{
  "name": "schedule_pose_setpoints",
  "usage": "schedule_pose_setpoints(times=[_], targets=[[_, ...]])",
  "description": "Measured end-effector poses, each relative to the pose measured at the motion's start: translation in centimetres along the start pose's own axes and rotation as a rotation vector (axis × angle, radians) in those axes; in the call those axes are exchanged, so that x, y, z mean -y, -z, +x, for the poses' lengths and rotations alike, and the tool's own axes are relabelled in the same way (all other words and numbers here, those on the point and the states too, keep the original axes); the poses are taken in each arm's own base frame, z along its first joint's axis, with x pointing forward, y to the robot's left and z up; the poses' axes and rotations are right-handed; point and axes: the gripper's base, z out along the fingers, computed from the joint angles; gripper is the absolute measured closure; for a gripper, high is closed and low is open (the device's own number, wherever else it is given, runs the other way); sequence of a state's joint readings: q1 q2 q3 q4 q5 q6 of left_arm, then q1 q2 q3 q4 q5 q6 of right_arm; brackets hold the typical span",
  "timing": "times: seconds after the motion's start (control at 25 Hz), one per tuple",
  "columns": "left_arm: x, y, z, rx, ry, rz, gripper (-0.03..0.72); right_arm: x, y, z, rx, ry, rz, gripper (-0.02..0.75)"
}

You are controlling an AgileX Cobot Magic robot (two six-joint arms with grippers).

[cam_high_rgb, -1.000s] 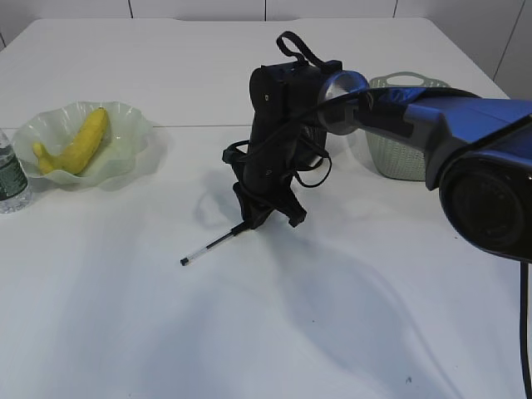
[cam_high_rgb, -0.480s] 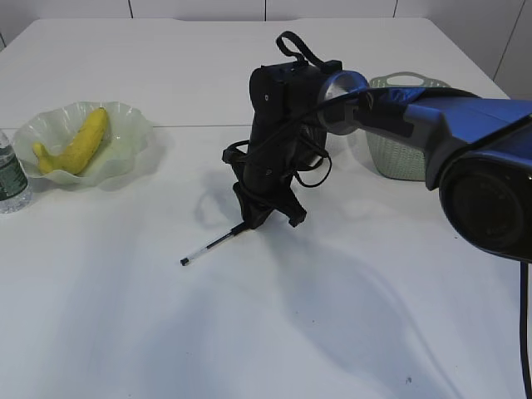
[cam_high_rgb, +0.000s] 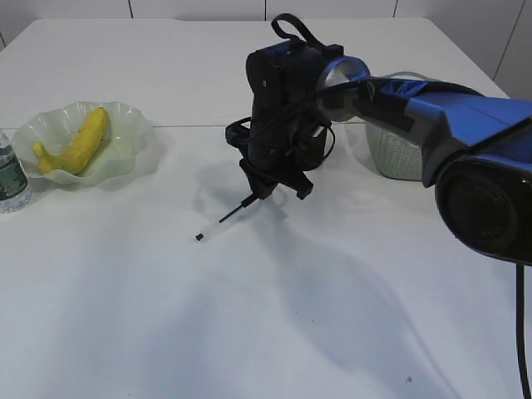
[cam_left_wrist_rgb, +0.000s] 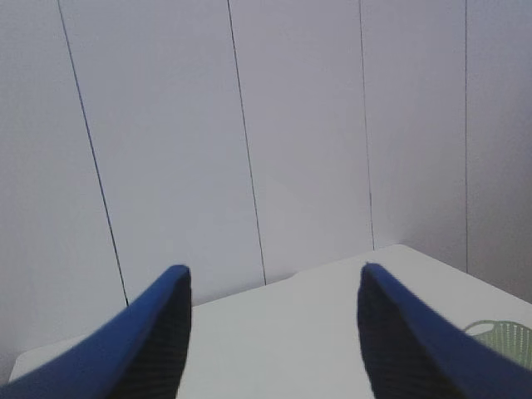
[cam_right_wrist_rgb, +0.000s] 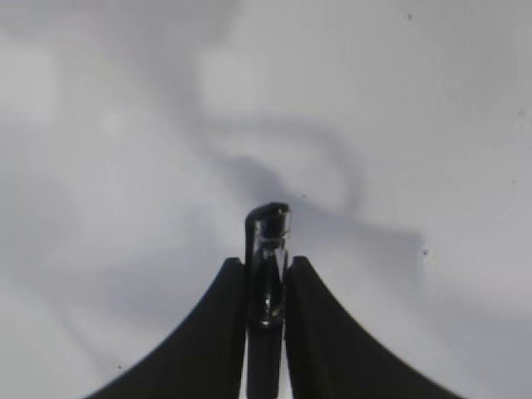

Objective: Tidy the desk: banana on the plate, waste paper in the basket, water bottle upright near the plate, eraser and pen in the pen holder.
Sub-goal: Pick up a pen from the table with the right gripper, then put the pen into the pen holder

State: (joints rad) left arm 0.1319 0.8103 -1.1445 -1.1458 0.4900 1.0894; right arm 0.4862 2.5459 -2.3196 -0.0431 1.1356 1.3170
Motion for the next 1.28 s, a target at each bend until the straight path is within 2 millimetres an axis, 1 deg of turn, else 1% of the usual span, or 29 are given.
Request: schedule_pose_setpoints(times=[0.12, 0.4, 0.68, 1.12, 1.28], targets=[[0.0, 0.0, 0.0, 0.0, 0.0, 0.0, 0.246, -0.3, 0.6, -0.3, 0.023, 0.013, -0.016, 0.631], [0.0, 0.0, 0.0, 0.001, 0.0, -0.002, 0.246, -0.7, 1.1, -0.5, 0.035, 0.069, -0.035, 0.631], [-0.3, -0.7, 0.4, -0.018, 0.011, -0.002, 0.246, -1.2, 2.1, -1.0, 0.089, 0.155, -0.058, 0.631], [-0.4, -0.8, 0.5, -0.013, 0.033, 0.001, 0.246, -0.8, 3.0, -1.8, 0.157, 0.213, 0.022, 0.633], [-0.4, -0.9, 0.5, -0.014, 0.035, 0.001, 0.246, -1.1, 4.1, -2.6, 0.237, 0.237, 0.018, 0.635]])
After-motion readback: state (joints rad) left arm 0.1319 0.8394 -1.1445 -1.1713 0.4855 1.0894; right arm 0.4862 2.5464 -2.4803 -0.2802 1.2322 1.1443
